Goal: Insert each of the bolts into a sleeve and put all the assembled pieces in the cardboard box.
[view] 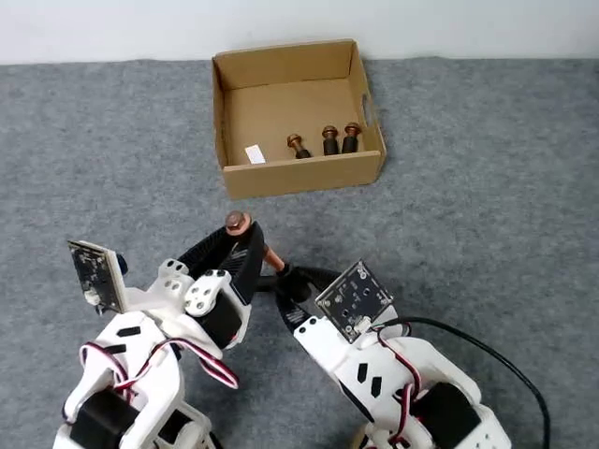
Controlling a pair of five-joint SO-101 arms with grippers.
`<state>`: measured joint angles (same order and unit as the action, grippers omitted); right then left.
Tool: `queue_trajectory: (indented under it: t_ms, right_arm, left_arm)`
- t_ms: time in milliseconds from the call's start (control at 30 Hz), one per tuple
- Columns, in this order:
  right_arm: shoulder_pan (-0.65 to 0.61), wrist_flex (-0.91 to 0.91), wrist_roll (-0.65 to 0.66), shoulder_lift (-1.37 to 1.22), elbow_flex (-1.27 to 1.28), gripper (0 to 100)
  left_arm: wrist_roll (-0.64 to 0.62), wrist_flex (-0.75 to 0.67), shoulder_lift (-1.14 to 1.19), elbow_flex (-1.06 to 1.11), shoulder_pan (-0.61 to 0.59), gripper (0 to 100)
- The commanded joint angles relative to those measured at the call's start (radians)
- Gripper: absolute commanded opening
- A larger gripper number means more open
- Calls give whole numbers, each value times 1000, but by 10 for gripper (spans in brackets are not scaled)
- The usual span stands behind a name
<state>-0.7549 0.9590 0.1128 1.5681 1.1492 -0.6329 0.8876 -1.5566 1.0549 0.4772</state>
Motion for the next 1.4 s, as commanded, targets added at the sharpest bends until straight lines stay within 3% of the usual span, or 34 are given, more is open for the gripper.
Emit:
queue_trajectory:
  t_ms: [0,267,400,533,800,1000,1233,1367]
  right_arm:
    - [-4,-38,11,-1,-18,8]
    - [-4,-36,17,4,-18,8]
    - [-4,-58,101,7,-20,8]
    - [-5,-111,149,5,-18,8]
    - [-5,-105,150,5,-15,8]
    - [-2,-114,132,5,-12,8]
    - [61,-105,-112,-8,-14,8]
    - [170,-108,-190,-90,-81,8]
  left_arm:
    - [-11,28,0,-21,63,4]
    - [-11,130,2,-19,87,4]
    - [-6,176,2,42,89,4]
    - [112,213,2,97,127,15]
    - [143,307,0,81,120,247]
    - [144,370,0,-65,14,246]
    - [144,488,-8,-237,-112,237]
    - [150,509,-9,-257,-216,62]
